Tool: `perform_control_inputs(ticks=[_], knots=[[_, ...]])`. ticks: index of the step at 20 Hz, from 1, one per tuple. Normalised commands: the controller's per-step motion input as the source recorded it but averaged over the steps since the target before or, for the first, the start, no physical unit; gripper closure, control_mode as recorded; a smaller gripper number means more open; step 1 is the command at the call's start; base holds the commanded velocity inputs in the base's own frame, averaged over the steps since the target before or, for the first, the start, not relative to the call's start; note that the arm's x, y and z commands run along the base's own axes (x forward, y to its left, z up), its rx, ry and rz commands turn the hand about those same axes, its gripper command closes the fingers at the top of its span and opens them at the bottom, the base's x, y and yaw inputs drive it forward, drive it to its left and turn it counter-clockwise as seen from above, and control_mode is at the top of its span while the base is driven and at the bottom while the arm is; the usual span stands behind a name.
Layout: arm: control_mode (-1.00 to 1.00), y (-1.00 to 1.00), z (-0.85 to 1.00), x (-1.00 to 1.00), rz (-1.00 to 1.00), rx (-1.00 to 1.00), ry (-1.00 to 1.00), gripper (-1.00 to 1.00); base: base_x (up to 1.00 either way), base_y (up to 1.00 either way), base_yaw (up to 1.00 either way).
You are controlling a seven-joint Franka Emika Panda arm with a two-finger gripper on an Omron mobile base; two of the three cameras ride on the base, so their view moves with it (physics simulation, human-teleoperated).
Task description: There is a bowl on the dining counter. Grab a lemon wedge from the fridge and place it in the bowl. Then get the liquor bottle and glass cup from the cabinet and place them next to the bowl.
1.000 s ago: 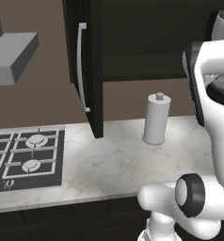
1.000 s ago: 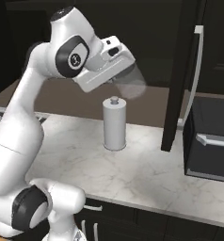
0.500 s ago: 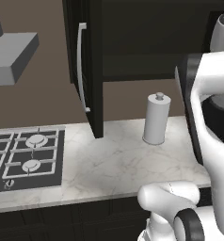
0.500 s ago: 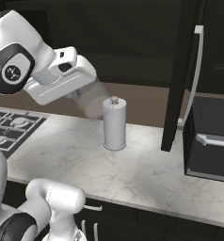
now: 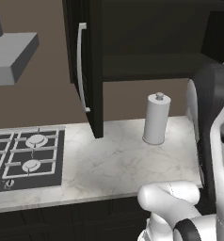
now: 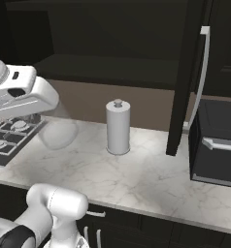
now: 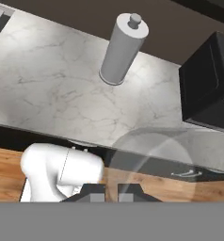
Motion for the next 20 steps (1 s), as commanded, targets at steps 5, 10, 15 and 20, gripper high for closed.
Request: perform_control_inputs(ticks=[5, 10, 15, 20], knots=[[-1.00, 0.22, -0.25, -0.07, 0.00, 0.17, 0.00, 1.00, 0.00, 0.00, 0.00], [-1.00, 0.28, -0.45, 0.28, 0.00, 0.05, 0.01, 1.00, 0.00, 0.00, 0.00], [-1.00, 0.02, -0.22, -0.15, 0.00, 0.00, 0.00, 1.00, 0.00, 0.00, 0.00], [1.00, 0.00, -0.04, -0.17, 0.00, 0.00, 0.00, 1.00, -0.80, -0.03, -0.02]])
